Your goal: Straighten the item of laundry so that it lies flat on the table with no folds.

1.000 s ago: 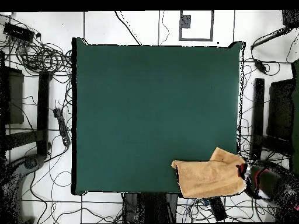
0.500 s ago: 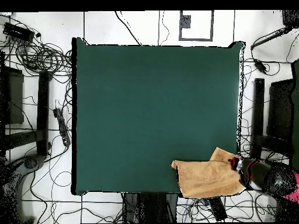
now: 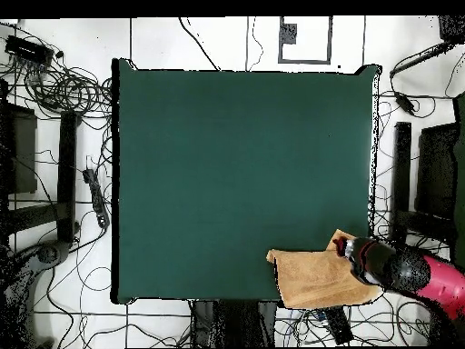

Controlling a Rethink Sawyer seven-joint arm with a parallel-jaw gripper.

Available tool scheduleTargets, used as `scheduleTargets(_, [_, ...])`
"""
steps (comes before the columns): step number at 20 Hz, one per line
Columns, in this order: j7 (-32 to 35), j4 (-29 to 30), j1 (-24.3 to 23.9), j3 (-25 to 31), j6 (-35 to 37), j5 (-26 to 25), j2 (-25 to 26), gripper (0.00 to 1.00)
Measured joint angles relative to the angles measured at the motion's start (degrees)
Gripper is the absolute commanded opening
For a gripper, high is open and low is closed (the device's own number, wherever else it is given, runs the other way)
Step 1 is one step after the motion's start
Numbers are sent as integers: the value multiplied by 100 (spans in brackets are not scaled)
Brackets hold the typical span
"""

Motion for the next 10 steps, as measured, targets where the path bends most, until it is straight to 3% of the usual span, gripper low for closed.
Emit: scheduleTargets(10, [0, -146, 455, -529, -801, 12, 558, 100])
